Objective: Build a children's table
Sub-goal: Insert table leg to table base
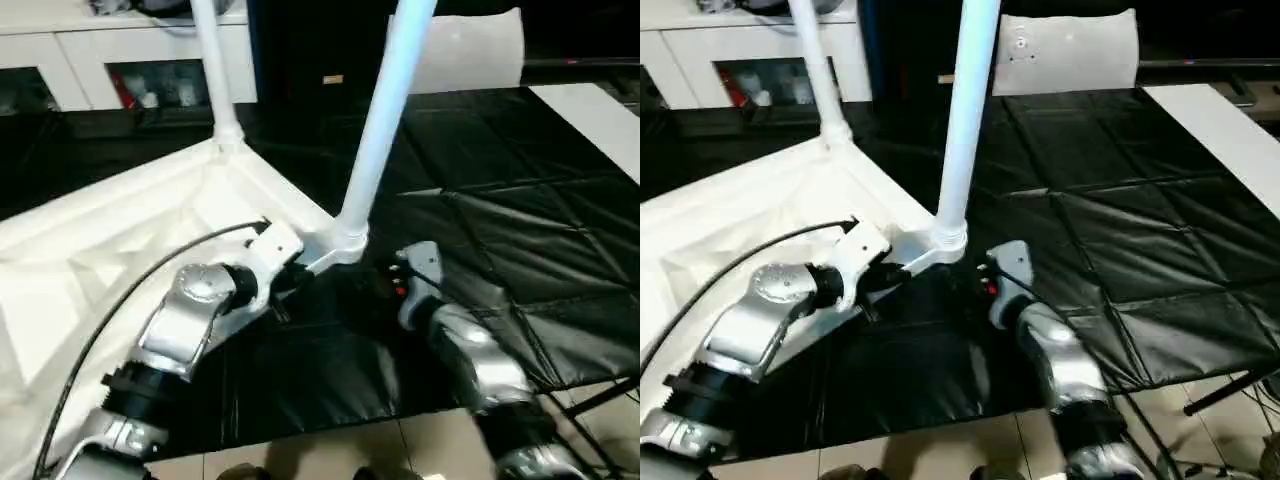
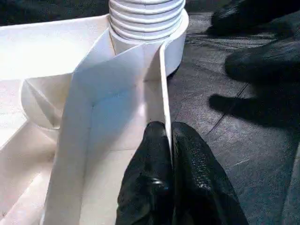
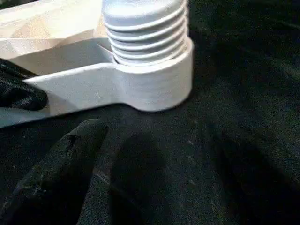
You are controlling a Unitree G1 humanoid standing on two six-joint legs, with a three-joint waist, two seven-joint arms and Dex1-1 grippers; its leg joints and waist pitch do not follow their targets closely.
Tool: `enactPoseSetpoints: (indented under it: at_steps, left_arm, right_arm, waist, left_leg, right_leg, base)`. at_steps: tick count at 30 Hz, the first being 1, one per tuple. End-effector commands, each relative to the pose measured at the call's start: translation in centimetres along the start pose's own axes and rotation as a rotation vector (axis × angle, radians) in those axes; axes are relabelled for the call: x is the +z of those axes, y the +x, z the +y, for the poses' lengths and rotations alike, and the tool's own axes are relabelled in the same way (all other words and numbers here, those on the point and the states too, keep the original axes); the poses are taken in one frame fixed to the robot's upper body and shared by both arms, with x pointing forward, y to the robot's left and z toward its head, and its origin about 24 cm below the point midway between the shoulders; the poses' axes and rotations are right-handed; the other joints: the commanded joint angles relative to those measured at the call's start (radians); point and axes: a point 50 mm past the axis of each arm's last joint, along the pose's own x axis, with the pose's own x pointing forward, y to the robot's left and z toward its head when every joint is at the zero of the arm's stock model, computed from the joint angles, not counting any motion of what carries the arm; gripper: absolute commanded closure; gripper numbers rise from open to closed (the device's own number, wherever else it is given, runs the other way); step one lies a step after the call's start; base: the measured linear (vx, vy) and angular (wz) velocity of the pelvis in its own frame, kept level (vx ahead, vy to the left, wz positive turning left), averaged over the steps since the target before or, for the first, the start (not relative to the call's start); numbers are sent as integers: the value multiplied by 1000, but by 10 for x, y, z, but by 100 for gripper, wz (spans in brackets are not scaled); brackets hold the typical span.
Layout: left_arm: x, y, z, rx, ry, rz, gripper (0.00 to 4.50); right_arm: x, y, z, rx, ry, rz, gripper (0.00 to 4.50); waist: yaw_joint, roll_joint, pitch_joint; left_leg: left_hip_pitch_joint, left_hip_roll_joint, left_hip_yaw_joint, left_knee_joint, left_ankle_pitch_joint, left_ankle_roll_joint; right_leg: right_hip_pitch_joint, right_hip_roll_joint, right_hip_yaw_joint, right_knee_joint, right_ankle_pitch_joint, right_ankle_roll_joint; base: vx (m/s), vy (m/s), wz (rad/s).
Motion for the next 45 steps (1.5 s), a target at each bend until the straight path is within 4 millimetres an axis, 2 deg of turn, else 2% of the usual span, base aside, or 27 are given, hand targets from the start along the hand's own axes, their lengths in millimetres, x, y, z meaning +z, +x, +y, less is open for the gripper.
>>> enactPoseSetpoints:
  at_steps: [1,4,6,9,12,15,17,21,27,34,45]
  left_arm:
    - [5,-2,5,-4,25,-48,450]
    - [2,-3,6,-26,39,-44,450]
    - [0,-5,9,-48,59,-39,450]
    - [-3,-7,12,-85,93,-27,450]
    - [-5,-9,14,-102,111,-15,450]
    - [-5,-9,15,-111,117,-12,450]
    - [-5,-10,15,-122,121,-11,450]
    - [-5,-9,14,-171,141,-14,450]
    - [-6,-10,10,-241,171,-15,450]
    - [-5,-11,6,-326,212,-25,450]
    - [-3,-18,-1,-494,257,-39,450]
  right_arm:
    - [9,-4,2,43,-17,-26,3]
    - [19,-16,-4,54,-59,-45,3]
    - [30,-25,-11,60,-84,-73,3]
    - [39,-34,-16,112,-127,-71,3]
    - [43,-39,-17,153,-159,-60,3]
    - [47,-42,-16,189,-181,-54,3]
    - [48,-42,-15,202,-181,-58,3]
    - [53,-42,-11,261,-196,-50,3]
    - [57,-37,-14,266,-234,-33,3]
    - [63,-34,-13,337,-268,-21,3]
    - [61,-35,-16,413,-335,53,3]
  waist:
    - [4,-15,-71]
    - [6,-21,-68]
    - [9,-19,-66]
    - [9,-20,-68]
    - [10,-18,-71]
    - [10,-19,-76]
    - [10,-20,-77]
    - [14,-22,-77]
    - [21,-19,-78]
    - [33,-23,-80]
    - [38,-26,-81]
  left_leg:
    - [0,92,-30,-58,-35,154]
    - [-2,89,-31,-59,-53,153]
    - [0,88,-30,-59,-78,136]
    - [1,87,-30,-60,-88,127]
    - [2,90,-31,-58,-74,127]
    - [1,91,-31,-53,-38,144]
    - [1,90,-31,-51,-30,156]
    - [1,89,-30,-49,-33,159]
    - [6,92,-30,-49,-35,140]
    - [6,91,-28,-48,-41,132]
    - [8,92,-27,-47,-52,120]
  right_leg:
    - [55,-106,81,-74,-77,-209]
    - [56,-104,78,-81,-132,-194]
    - [55,-104,78,-89,-210,-164]
    - [53,-99,77,-90,-238,-144]
    - [52,-100,76,-85,-208,-157]
    - [56,-100,76,-73,-116,-184]
    - [55,-101,75,-70,-90,-196]
    - [58,-101,73,-72,-109,-198]
    - [54,-101,74,-68,-114,-203]
    - [57,-103,74,-66,-114,-199]
    - [55,-104,74,-65,-126,-203]
  base:
    - [0,0,0]
    - [0,0,0]
    - [0,0,0]
    - [0,0,0]
    - [0,0,0]
    - [0,0,0]
    - [0,0,0]
    - [0,0,0]
    - [0,0,0]
    - [0,0,0]
    - [0,0,0]
